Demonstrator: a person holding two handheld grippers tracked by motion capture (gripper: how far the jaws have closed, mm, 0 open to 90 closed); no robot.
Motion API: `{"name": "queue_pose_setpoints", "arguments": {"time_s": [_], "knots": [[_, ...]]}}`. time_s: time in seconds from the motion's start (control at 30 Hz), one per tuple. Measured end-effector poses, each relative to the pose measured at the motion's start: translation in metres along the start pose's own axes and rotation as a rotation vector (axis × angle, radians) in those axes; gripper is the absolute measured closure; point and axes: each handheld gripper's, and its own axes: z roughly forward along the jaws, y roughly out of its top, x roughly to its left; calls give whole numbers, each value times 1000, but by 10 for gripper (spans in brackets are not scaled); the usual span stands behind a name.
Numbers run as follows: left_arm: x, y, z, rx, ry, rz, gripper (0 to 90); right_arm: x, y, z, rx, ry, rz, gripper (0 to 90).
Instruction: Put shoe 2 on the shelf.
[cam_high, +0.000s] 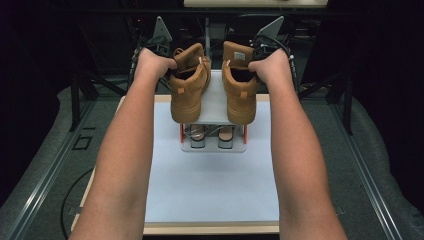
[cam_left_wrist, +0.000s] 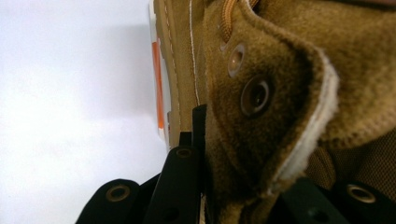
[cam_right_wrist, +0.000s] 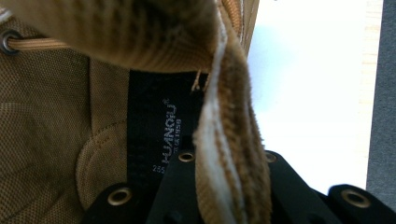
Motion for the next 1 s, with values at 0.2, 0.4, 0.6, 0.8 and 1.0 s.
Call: {"name": "queue_pose_setpoints", "arguments": {"time_s": [0.2, 0.4, 0.6, 0.8, 1.0], "knots": [[0, 5, 7, -4, -10, -36, 847, 3, 5, 4, -1, 10, 17, 861], [1, 8, 12, -17, -34, -62, 847, 4, 10, 11, 6, 36, 20, 861], [-1, 8, 18, -23, -26, -67, 845, 8, 13, 18, 11, 37, 20, 860], [-5, 8, 21, -24, -22, -63, 842, 9, 17, 19, 14, 43, 27, 859], [-11, 6, 23, -20, 11, -29, 837, 10, 17, 23, 11, 36, 23, 851]]}}
